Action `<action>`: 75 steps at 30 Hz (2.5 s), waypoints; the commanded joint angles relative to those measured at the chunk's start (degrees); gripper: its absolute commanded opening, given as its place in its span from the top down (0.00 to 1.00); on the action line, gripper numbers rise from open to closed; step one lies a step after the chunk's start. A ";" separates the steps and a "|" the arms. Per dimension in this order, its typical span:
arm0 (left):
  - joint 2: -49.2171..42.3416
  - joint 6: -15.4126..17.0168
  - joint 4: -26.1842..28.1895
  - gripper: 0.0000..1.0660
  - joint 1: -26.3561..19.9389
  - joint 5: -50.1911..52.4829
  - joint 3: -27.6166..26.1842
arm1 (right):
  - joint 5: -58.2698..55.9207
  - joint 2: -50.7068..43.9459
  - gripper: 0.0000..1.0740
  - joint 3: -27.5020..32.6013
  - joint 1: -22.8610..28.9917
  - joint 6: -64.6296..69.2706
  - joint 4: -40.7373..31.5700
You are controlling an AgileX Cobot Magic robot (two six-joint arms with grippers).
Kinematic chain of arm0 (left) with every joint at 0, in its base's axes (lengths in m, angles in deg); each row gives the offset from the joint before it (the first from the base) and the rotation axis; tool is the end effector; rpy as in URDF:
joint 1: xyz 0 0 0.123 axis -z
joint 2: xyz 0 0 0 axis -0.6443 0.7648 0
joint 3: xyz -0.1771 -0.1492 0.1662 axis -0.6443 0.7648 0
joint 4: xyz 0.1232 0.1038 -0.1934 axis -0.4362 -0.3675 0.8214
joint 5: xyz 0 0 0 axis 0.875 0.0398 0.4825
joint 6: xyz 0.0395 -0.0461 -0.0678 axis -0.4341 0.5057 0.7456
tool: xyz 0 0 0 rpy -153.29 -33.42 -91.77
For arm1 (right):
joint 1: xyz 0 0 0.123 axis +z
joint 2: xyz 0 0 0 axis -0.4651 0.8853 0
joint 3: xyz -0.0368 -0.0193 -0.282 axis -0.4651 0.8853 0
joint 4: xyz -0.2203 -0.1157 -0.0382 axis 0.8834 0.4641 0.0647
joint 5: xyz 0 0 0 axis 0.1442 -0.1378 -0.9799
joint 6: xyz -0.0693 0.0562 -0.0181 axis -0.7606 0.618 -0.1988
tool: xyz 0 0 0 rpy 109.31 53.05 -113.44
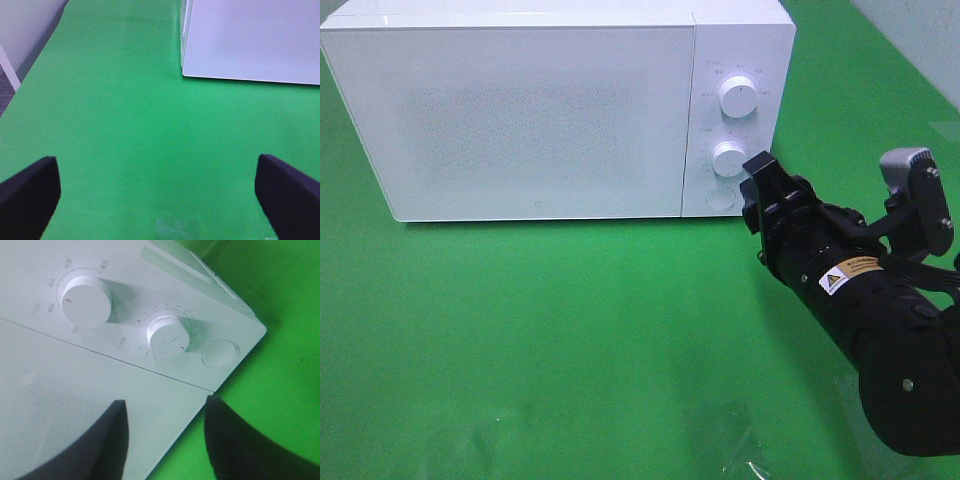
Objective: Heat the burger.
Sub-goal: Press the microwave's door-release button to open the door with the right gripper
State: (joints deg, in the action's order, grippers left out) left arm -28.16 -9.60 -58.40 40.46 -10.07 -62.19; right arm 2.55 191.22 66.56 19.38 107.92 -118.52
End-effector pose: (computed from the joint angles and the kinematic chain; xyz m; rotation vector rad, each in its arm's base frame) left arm -0.0091 0.0009 0.2812 -0.0396 2.0403 -0.0182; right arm 0.2150 0.1521 0.1431 0.7965 1.6242 0.9276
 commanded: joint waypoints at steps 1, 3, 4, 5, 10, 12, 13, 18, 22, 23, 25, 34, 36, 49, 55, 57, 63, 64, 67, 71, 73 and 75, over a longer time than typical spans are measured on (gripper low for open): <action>-0.29 0.06 0.23 0.08 -0.11 0.80 0.23 | 1.32 -0.29 0.71 -0.29 0.29 12.38 0.29; -0.29 0.06 0.23 0.08 -0.11 0.80 0.23 | 1.26 -0.29 0.77 -0.29 0.29 18.68 0.29; -0.29 0.06 0.23 0.08 -0.11 0.80 0.23 | 0.69 -0.29 0.83 -0.29 0.29 22.98 0.29; -0.29 0.06 0.23 0.08 -0.11 0.80 0.23 | 0.69 -0.29 0.83 -0.29 0.29 22.98 0.29; -0.29 0.06 0.23 0.08 -0.11 0.80 0.23 | -0.97 -0.29 1.00 -0.29 0.17 26.81 -0.17; -0.29 0.06 0.23 0.08 -0.11 0.80 0.23 | -2.01 -0.29 1.00 -0.29 0.11 26.70 -0.46; -0.29 0.06 0.23 0.08 -0.11 0.80 0.23 | -2.41 -0.06 1.00 -0.29 0.11 26.70 -1.20; -0.29 0.06 0.23 0.08 -0.11 0.80 0.23 | -2.86 1.78 1.00 -0.74 0.06 27.27 -1.66; -0.29 0.06 0.23 0.08 -0.11 0.80 0.23 | -5.44 4.64 1.00 -3.27 -2.64 28.53 1.03; -0.29 0.06 0.23 0.08 -0.11 0.80 0.23 | -5.44 4.64 1.00 -3.27 -2.64 28.53 1.03; -0.29 0.06 0.23 0.08 -0.11 0.80 0.23 | -5.56 5.16 1.00 -3.95 -3.44 28.53 1.60; -0.29 0.06 0.23 0.08 -0.11 0.80 0.23 | -11.80 9.00 1.00 -9.57 -8.14 28.53 4.70; -0.29 0.06 0.23 0.08 -0.11 0.80 0.23 | -12.49 10.03 1.00 -10.71 -9.05 28.53 5.67; -0.29 0.06 0.23 0.08 -0.11 0.80 0.23 | -15.53 15.18 1.00 -17.36 -12.61 28.13 8.71; -0.29 0.06 0.23 0.08 -0.11 0.80 0.23 | -15.81 18.45 1.00 -20.74 -12.72 28.30 8.48; -0.29 0.06 0.23 0.08 -0.11 0.80 0.23 | -15.93 19.25 1.00 -21.72 -13.35 28.25 8.77; -0.29 0.06 0.23 0.08 -0.11 0.80 0.23 | -15.99 21.08 1.00 -24.01 -15.18 27.27 8.94; -0.29 0.06 0.23 0.08 -0.11 0.80 0.23 | -15.87 21.49 1.00 -24.69 -15.47 26.59 8.77; -0.29 0.06 0.23 0.08 -0.11 0.80 0.23 | -15.93 21.54 1.00 -25.15 -15.76 26.59 9.00; -0.29 0.06 0.23 0.08 -0.11 0.80 0.23 | -15.81 21.54 1.00 -26.87 -15.93 25.73 9.51; -0.29 0.06 0.23 0.08 -0.11 0.80 0.23 | -15.81 21.60 1.00 -27.39 -16.62 24.92 9.63; -0.29 0.06 0.23 0.08 -0.11 0.80 0.23 | -15.07 21.72 1.00 -27.73 -16.73 24.47 9.40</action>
State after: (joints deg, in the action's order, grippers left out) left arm -28.16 -9.60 -58.40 40.46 -10.07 -62.19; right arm -14.47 212.76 40.21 3.57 134.34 -109.53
